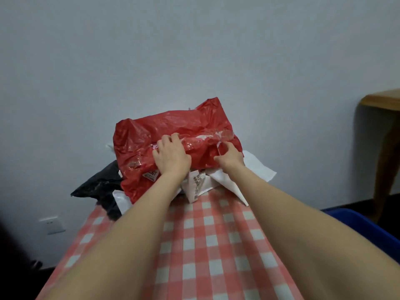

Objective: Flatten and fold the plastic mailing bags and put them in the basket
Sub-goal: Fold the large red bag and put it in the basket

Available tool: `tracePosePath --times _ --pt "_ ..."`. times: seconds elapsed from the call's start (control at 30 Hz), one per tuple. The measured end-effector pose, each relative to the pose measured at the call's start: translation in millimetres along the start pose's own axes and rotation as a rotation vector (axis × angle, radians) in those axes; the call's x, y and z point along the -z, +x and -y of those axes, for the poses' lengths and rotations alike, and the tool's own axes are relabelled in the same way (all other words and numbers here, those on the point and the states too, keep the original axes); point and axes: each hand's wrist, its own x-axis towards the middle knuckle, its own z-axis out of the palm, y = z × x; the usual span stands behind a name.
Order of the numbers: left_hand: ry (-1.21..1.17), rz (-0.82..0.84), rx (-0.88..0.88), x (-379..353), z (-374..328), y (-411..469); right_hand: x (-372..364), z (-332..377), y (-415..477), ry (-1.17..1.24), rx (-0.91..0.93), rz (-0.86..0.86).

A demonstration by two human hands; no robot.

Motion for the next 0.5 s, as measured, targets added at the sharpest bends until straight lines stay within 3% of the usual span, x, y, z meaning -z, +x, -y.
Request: tracePosePath --times 0.13,0.2,0.33,0.5 --pt "0.215 0.236 -0.054 0 21 27 -13 17 25 -0.099 0.014 -0.037" --pt "0.31 0.273 -0.062 -2 26 35 -16 22 34 -0.187 0.036 -0.046" --pt "0.377 0.168 -0.09 -8 28 46 -23 31 54 -0.305 0.09 -0.051" --pt "0.263 -0.019 -0.155 -16 35 55 -35 38 72 -0.182 0.129 -0.12"
